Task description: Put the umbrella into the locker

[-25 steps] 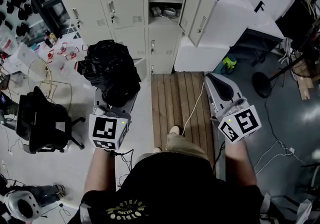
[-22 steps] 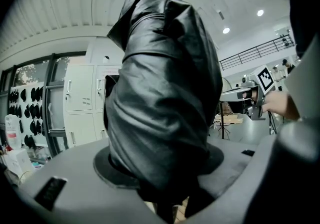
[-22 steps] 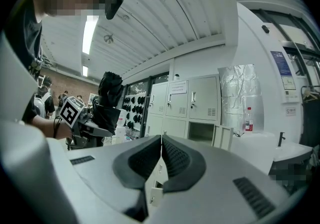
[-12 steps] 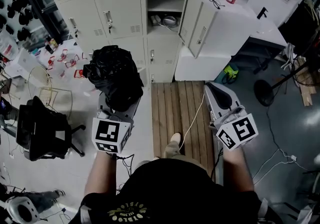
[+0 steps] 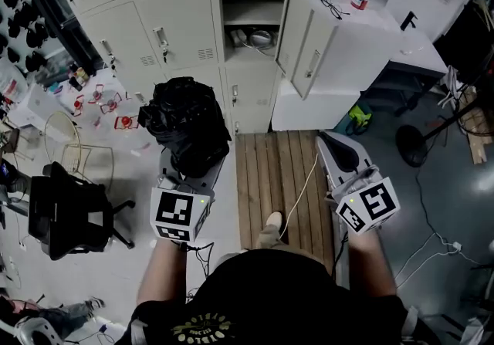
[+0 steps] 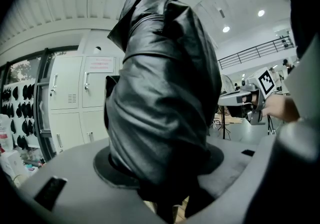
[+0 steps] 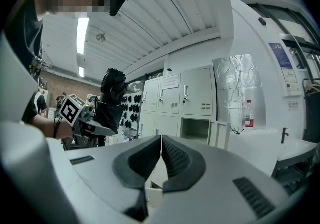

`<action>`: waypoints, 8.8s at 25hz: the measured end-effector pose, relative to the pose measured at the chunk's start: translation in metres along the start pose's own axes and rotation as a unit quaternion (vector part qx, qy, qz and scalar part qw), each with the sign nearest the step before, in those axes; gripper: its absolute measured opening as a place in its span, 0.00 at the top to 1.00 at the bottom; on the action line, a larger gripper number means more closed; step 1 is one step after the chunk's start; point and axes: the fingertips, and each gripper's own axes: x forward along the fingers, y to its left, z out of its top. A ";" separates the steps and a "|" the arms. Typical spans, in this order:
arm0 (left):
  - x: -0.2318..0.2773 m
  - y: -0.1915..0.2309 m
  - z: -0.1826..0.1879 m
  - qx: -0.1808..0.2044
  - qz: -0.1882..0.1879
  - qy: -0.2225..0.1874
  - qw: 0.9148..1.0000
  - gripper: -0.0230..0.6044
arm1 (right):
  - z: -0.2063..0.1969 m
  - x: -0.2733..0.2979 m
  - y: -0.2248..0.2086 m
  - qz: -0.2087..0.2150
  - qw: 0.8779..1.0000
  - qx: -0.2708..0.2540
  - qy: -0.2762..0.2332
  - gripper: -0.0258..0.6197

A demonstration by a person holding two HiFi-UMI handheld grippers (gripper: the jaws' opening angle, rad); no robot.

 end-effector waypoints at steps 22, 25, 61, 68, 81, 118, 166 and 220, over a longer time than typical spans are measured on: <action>0.079 0.003 0.012 -0.005 0.005 0.019 1.000 0.53 | 0.001 0.042 -0.067 0.021 1.000 0.004 -0.009 0.92; 0.089 0.002 0.019 -0.002 0.009 0.017 1.000 0.53 | 0.002 0.045 -0.080 0.024 1.000 0.004 -0.014 0.92; 0.185 0.001 0.034 -0.002 0.038 0.032 0.999 0.53 | 0.001 0.104 -0.168 0.077 0.996 0.019 -0.045 0.92; 0.214 0.025 0.031 -0.005 0.025 0.035 0.999 0.53 | 0.003 0.133 -0.176 0.073 0.996 0.019 -0.045 0.92; 0.254 0.067 0.025 -0.006 0.009 0.042 0.999 0.53 | 0.006 0.189 -0.181 0.079 0.996 0.015 -0.037 0.91; 0.363 0.127 -0.012 -0.015 -0.066 0.075 0.995 0.54 | 0.001 0.296 -0.225 0.044 0.999 0.018 -0.010 0.92; 0.431 0.148 -0.060 -0.037 -0.129 0.120 0.984 0.54 | 0.015 0.359 -0.235 0.021 1.000 0.009 -0.008 0.92; 0.543 0.165 -0.110 -0.064 -0.098 0.191 0.974 0.54 | -0.008 0.398 -0.257 0.066 0.997 0.019 0.024 0.92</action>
